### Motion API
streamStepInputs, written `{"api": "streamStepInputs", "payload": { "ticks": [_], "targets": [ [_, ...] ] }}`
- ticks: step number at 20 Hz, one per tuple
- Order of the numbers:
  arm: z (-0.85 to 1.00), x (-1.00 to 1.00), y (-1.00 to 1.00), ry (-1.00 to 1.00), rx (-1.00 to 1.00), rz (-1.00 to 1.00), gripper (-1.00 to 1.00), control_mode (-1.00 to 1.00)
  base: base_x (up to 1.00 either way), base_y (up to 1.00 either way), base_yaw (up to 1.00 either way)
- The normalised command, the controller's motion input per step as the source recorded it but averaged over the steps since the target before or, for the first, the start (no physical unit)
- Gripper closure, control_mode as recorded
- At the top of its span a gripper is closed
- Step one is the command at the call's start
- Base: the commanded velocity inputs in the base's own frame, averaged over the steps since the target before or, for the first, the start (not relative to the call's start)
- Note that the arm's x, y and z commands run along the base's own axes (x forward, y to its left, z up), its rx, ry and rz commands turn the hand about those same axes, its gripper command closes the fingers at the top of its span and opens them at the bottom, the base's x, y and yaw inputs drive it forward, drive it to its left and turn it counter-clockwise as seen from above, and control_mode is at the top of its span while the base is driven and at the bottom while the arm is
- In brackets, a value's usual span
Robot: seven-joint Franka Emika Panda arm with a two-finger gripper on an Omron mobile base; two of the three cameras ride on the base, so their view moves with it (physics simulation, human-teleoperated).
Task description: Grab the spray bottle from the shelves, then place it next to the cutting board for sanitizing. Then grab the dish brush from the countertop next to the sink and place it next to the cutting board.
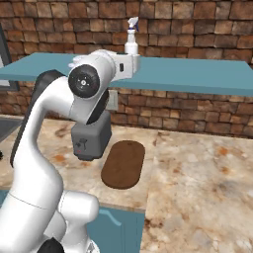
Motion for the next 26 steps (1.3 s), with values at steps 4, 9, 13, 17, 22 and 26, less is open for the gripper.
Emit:
{"api": "streamStepInputs", "payload": {
  "ticks": [4,9,13,17,22,26],
  "targets": [
    [0.29,0.45,0.00,0.00,0.00,0.00,-1.00,-1.00,0.00,0.00,0.00],
    [0.27,0.54,0.00,0.04,0.00,0.00,-1.00,-1.00,0.00,0.00,0.00],
    [0.02,0.59,0.00,0.01,0.00,0.00,-1.00,-1.00,0.00,0.00,0.00],
    [0.00,0.63,0.00,0.00,0.00,0.00,-1.00,-1.00,0.00,0.00,0.00],
    [0.00,0.41,0.00,0.01,0.00,0.00,-1.00,-1.00,0.00,0.00,0.00],
    [0.00,0.43,-0.03,0.03,0.00,0.00,-1.00,-1.00,0.00,0.00,0.00]
  ]
}}
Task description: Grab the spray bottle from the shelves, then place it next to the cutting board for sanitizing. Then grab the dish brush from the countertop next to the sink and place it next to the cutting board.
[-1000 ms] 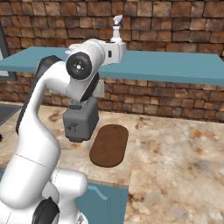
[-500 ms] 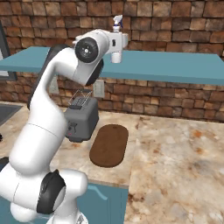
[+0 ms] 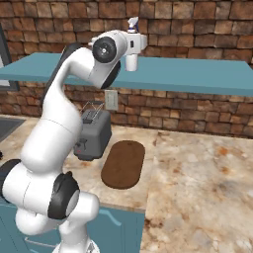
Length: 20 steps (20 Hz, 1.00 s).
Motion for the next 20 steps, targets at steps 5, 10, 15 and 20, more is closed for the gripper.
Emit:
{"api": "streamStepInputs", "payload": {
  "ticks": [5,10,15,20],
  "targets": [
    [0.00,0.45,-0.07,0.02,0.00,0.00,-1.00,-1.00,0.00,0.00,0.00],
    [0.00,0.42,-0.08,0.02,0.00,0.01,-1.00,-1.00,0.00,0.00,0.00],
    [0.00,0.36,-0.02,0.00,0.00,0.00,-1.00,-1.00,0.00,0.00,0.00],
    [0.00,0.36,0.00,0.00,0.00,0.00,-1.00,-1.00,0.00,0.00,0.00]
  ]
}}
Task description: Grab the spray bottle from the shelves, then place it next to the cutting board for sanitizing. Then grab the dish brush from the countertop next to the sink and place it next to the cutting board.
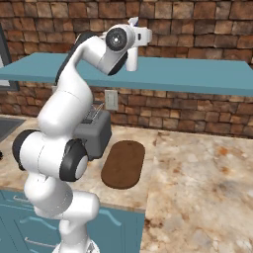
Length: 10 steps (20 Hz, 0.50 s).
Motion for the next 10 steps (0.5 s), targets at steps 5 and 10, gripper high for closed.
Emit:
{"api": "streamStepInputs", "payload": {
  "ticks": [5,10],
  "targets": [
    [0.00,0.23,0.00,0.00,0.00,0.00,1.00,-1.00,0.00,0.00,0.00],
    [0.00,0.13,0.00,0.04,0.00,0.00,1.00,-1.00,0.00,0.00,0.00]
  ]
}}
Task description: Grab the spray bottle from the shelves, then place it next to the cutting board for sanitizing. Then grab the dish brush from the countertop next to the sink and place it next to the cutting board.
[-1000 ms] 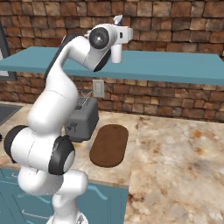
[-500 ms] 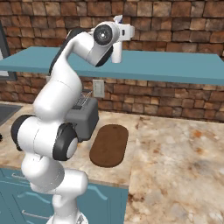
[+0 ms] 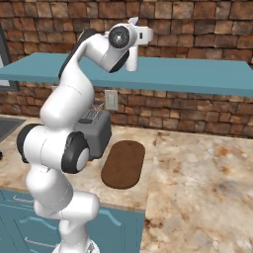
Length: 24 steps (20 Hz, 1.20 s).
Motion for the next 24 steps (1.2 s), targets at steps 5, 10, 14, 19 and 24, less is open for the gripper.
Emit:
{"api": "streamStepInputs", "payload": {
  "ticks": [5,10,14,19,24],
  "targets": [
    [0.00,0.13,0.00,0.05,0.00,0.01,1.00,-1.00,0.00,0.00,0.00],
    [0.00,0.01,0.00,0.00,0.00,0.00,1.00,-1.00,0.00,0.00,0.00],
    [0.11,-0.33,0.00,-0.08,0.00,0.00,1.00,-1.00,0.00,0.00,0.00],
    [0.37,-0.81,0.00,-0.23,0.00,0.00,1.00,-1.00,0.00,0.00,0.00],
    [0.24,-0.98,0.00,-0.18,0.01,0.00,1.00,-1.00,0.00,0.00,0.00]
  ]
}}
